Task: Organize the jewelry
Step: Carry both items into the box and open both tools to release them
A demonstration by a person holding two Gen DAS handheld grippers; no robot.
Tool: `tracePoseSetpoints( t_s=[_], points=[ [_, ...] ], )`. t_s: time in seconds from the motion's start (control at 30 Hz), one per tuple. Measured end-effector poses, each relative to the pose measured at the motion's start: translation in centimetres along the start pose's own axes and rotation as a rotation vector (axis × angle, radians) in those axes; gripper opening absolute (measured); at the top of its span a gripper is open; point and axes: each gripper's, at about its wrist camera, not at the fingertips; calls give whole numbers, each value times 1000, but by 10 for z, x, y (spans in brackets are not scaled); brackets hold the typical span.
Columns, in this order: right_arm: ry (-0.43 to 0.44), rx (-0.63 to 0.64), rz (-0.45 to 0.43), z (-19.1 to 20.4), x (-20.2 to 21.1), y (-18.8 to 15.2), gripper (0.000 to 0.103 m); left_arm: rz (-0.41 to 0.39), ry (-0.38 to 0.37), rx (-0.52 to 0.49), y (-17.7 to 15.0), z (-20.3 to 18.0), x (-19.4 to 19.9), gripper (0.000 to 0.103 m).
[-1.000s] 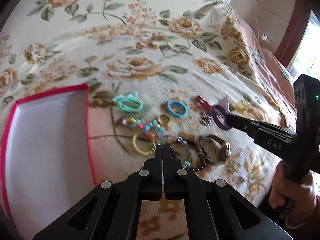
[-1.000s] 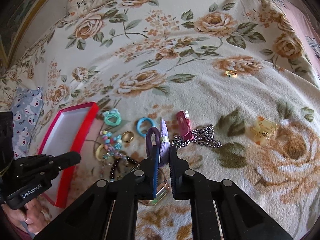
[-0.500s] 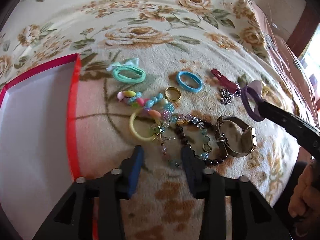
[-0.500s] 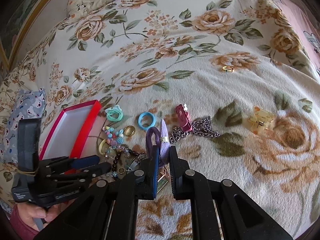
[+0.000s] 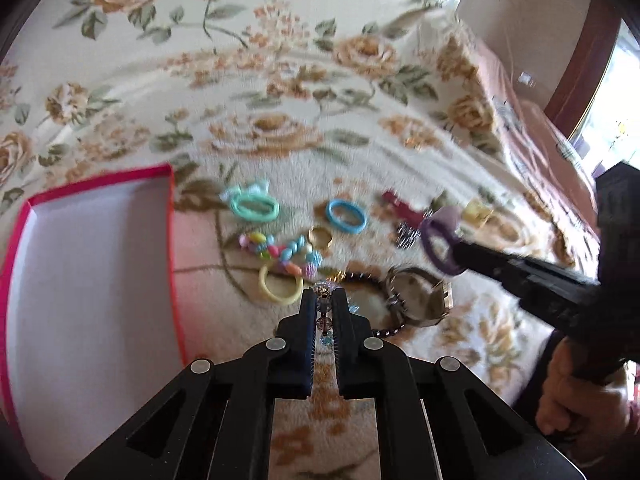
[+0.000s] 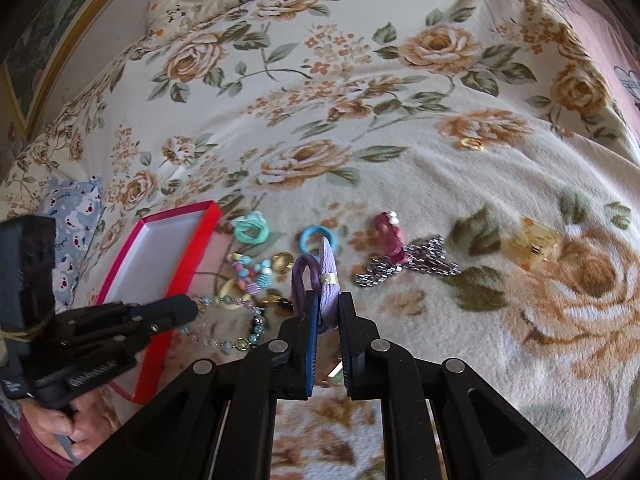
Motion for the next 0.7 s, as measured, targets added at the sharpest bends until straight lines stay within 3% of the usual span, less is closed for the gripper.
tracePoseSetpoints(
  t_s=[0.4, 0.7],
  points=[
    [104, 56, 34, 52, -21, 10, 9, -105, 35, 66, -5, 42, 72, 6],
    [211, 138, 82, 118, -61, 19, 9, -135, 91, 141, -6, 90, 94, 6]
  ],
)
Point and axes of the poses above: each gripper's, at about its wrist camera, not at the fingertips, and x roughly against the way its jaws point, z to its left, y to its top, and after that the axes turned 3 degrees about -z, right-handed
